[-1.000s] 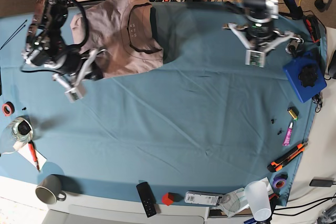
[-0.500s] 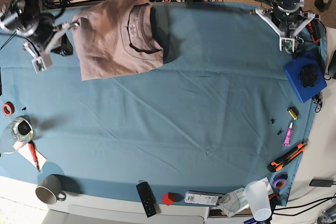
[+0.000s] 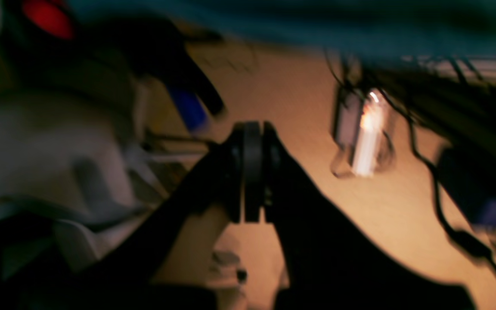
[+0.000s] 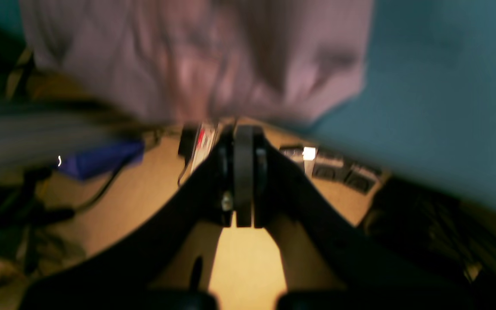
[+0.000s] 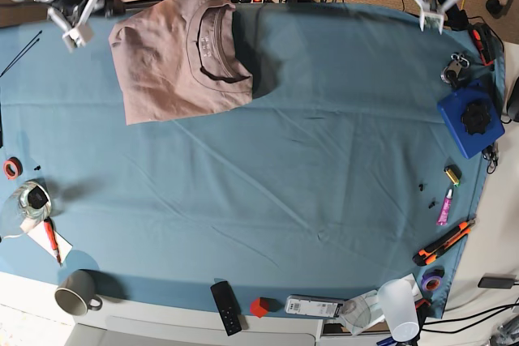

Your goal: Fold the T-shirt properly

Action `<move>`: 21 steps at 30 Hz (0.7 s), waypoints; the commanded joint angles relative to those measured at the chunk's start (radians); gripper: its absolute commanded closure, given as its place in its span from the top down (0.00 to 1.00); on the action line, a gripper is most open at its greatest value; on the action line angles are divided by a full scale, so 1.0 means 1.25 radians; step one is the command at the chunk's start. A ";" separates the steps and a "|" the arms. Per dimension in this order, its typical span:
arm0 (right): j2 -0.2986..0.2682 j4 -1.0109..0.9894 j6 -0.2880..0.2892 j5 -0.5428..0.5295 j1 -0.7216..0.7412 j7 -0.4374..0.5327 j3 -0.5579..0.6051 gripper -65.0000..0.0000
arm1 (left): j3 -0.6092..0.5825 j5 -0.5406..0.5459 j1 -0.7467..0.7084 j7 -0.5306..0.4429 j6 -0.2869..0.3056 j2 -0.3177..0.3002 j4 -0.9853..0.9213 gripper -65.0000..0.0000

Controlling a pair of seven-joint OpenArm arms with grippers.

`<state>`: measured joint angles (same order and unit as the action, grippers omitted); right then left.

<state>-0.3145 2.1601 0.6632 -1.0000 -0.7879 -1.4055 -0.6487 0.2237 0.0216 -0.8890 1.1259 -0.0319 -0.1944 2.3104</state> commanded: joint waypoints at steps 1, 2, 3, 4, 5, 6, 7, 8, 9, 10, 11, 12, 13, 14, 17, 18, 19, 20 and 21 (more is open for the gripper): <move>-0.010 0.012 0.016 -0.013 -0.028 0.007 -0.006 0.00 | 0.003 0.007 -0.028 -0.009 -0.003 -0.004 0.015 0.00; -0.010 0.011 0.027 -0.009 -0.049 0.007 -0.006 0.00 | 0.003 0.020 -0.047 -0.023 -0.003 -0.004 0.015 0.00; -0.010 0.009 0.028 -0.003 -0.068 0.007 -0.006 0.00 | 0.003 0.030 -0.065 -0.039 -0.003 -0.004 0.013 0.00; -0.009 0.005 0.028 0.011 -0.085 0.007 -0.006 0.00 | 0.003 0.038 -0.079 -0.050 -0.003 -0.004 0.011 0.00; -0.009 -0.001 0.028 0.028 -0.100 0.007 -0.006 0.00 | 0.003 0.042 -0.091 -0.054 -0.003 -0.004 0.009 0.00; -0.009 -0.011 0.028 0.049 -0.113 0.007 -0.005 0.00 | 0.003 0.043 -0.100 -0.056 -0.003 -0.004 0.008 0.00; -0.009 -0.025 0.028 0.069 -0.123 0.007 -0.005 0.00 | 0.003 0.043 -0.108 -0.057 -0.003 -0.004 0.007 0.00; -0.008 -0.041 0.028 0.087 -0.132 0.007 -0.005 0.00 | 0.003 0.043 -0.116 -0.057 -0.003 -0.004 0.007 0.00; -0.007 -0.063 0.028 0.100 -0.138 0.007 -0.005 0.00 | 0.003 0.045 -0.123 -0.057 -0.003 -0.003 0.007 0.00; -0.008 -0.089 0.028 0.108 -0.142 0.007 -0.004 0.00 | 0.003 0.050 -0.131 -0.057 -0.003 -0.002 0.007 0.00; -0.008 -0.119 0.028 0.110 -0.143 0.007 -0.004 0.00 | 0.003 0.057 -0.138 -0.057 -0.003 0.000 0.005 0.00; -0.008 -0.152 0.028 0.110 -0.143 0.007 -0.004 0.00 | 0.002 0.067 -0.145 -0.058 -0.002 0.000 0.002 0.00; -0.008 -0.185 0.028 0.110 -0.141 0.007 -0.004 0.00 | 0.002 0.077 -0.150 -0.058 0.006 0.000 -0.007 0.00; -0.008 -0.219 0.028 0.111 -0.139 0.007 -0.004 0.00 | 0.002 0.083 -0.154 -0.066 0.009 0.000 -0.021 0.00; -0.008 -0.321 0.028 0.110 -0.119 0.007 -0.004 0.00 | 0.002 0.091 -0.152 -0.098 0.027 0.000 -0.087 0.00; -0.008 -0.355 0.028 0.111 -0.107 0.007 -0.004 0.00 | 0.002 0.092 -0.149 -0.112 0.027 0.001 -0.115 0.00; -0.008 -0.389 0.028 0.116 -0.091 0.007 -0.004 0.00 | 0.002 0.091 -0.144 -0.124 0.027 0.001 -0.144 0.00; -0.008 -0.422 0.028 0.126 -0.074 0.007 -0.004 0.00 | 0.002 0.091 -0.135 -0.127 0.027 0.000 -0.176 0.00; -0.008 -0.456 0.028 0.137 -0.054 0.007 -0.004 0.00 | 0.002 0.091 -0.123 -0.127 0.027 0.000 -0.210 0.00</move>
<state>-0.3122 1.5784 0.6975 -0.8246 -0.8398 -1.3949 -0.6460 0.2241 0.1398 -1.0267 0.9665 0.0013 -0.1913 2.0354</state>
